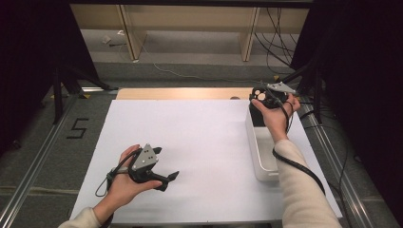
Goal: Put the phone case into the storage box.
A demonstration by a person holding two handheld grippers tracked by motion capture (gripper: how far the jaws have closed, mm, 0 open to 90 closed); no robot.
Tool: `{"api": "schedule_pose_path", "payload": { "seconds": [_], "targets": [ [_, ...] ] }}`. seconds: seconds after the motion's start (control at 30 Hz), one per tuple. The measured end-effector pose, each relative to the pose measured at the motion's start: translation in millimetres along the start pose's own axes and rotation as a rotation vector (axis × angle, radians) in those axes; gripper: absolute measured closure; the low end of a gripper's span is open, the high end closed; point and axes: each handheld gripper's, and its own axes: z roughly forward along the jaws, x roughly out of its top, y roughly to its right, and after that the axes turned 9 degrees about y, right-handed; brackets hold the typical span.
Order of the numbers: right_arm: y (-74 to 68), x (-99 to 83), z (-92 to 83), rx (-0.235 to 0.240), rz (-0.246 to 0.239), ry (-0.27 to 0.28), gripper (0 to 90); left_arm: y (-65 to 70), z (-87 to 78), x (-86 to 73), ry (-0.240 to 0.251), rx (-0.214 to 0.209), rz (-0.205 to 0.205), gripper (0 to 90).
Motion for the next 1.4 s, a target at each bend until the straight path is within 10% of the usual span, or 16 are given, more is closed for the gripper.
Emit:
{"api": "schedule_pose_path", "payload": {
  "seconds": [1.4],
  "targets": [
    [-3.5,3.8,-39.1,0.009,0.003,0.015,8.3,0.4,0.5,-0.1,-0.001,0.003,0.002,1.4]
  ]
}}
